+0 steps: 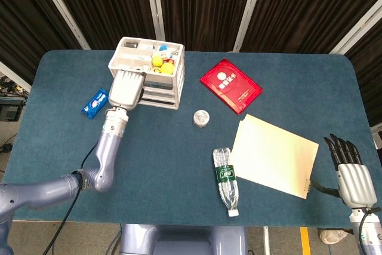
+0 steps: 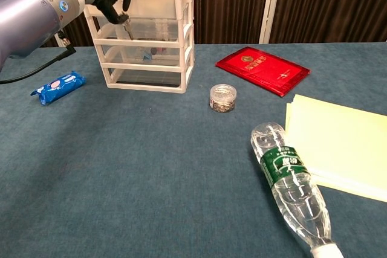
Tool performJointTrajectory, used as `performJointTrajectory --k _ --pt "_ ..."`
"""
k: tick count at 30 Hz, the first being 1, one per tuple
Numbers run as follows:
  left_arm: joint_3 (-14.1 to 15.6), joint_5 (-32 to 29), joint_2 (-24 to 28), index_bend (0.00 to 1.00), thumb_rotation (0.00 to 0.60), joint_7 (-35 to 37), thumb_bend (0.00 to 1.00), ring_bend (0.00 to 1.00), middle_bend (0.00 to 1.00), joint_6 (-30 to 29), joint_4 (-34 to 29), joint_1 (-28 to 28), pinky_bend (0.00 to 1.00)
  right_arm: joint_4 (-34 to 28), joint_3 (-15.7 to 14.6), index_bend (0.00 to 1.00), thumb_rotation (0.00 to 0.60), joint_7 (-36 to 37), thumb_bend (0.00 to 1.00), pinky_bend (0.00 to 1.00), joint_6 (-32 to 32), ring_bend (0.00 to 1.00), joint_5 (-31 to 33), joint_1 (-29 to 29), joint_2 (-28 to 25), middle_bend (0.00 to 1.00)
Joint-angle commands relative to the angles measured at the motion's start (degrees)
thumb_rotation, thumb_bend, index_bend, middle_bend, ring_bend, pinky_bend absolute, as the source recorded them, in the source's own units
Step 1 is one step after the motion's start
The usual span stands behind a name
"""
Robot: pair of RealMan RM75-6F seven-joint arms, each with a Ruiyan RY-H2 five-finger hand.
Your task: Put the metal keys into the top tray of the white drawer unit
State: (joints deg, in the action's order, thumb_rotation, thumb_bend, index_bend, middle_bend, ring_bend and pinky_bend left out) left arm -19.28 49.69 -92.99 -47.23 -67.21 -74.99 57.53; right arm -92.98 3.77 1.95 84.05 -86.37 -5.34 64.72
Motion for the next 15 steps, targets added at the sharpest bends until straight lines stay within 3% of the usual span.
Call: performJointTrajectory --k 1,6,13,15 --pt "0.92 2.45 1.18 0.48 0.600 2.16 0.26 0.67 0.77 -2.63 -3.53 -1.90 0.55 0.06 0.00 0.00 0.600 -0.04 0.00 0.00 -0.10 0.00 0.07 -0.04 -0.02 0.00" --pt "4.21 6.90 5.14 0.40 0.600 6.30 0.22 0.47 0.51 -8.70 -14.61 -8.02 0.41 0.15 -0.12 0.00 0.600 -0.59 0.00 0.00 -0.22 0.00 0.11 0.00 -0.04 0.00" --pt "12.49 14.30 12.28 0.30 0.600 10.61 0.18 0.12 0.18 -16.66 -26.55 -18.08 0.08 -0.07 -0.33 0.00 0.600 -2.68 0.00 0.00 -1.26 0.00 1.04 -0.11 -0.24 0.00" --pt "15.58 17.15 14.02 0.24 0.600 11.70 0.10 0.03 0.08 -19.47 -27.93 -21.32 0.01 -0.14 -0.40 0.00 0.600 -3.78 0.00 0.00 -1.91 0.00 1.81 -0.14 -0.32 0.00"
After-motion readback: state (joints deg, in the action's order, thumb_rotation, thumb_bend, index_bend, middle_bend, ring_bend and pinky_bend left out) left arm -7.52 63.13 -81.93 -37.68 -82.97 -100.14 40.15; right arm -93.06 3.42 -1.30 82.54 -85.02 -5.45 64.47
